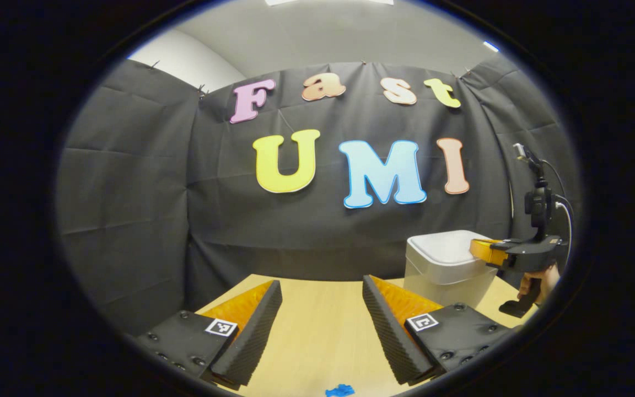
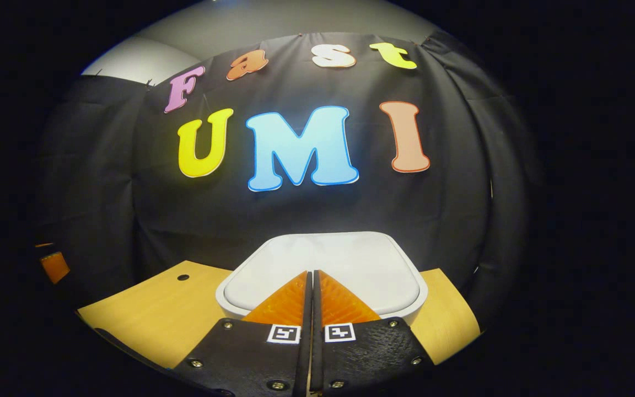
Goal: Press the lid of the desktop garbage bin to open it, pick up the crumpled paper on the desktop and throw it into the bin, then pick up the pop can on the desktop and drop it into the bin, and finally close the garbage bin lid.
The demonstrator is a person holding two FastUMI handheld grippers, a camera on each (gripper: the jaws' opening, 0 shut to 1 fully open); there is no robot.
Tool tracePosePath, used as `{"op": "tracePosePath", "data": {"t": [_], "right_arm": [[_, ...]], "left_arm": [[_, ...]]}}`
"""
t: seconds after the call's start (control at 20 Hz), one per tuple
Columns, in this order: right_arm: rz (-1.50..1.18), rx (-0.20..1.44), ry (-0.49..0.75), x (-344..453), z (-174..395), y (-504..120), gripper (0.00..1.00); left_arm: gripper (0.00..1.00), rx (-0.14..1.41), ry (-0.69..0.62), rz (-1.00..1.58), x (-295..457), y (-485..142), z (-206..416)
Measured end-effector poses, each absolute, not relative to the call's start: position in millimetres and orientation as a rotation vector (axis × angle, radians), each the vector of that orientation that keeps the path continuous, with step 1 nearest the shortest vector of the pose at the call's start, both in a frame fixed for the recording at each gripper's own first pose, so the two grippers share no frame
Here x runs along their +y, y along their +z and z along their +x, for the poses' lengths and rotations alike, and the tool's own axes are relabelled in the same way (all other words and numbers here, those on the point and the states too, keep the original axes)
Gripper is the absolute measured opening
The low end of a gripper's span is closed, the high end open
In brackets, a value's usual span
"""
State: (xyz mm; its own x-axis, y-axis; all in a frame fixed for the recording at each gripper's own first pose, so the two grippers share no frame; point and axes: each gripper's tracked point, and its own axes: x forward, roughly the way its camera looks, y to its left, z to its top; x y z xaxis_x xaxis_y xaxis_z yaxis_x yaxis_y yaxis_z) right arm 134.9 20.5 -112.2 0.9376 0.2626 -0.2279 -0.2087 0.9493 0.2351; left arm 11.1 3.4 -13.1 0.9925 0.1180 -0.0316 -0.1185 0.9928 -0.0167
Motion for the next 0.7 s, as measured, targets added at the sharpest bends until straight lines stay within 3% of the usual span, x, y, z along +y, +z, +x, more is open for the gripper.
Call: {"op": "tracePosePath", "data": {"t": [0.7], "right_arm": [[0.105, 0.271, 0.231, 13.8, 134.7, -96.2, 0.01]], "left_arm": [[1.0, -0.048, 0.153, -0.038, 0.6, 12.1, -11.9]]}}
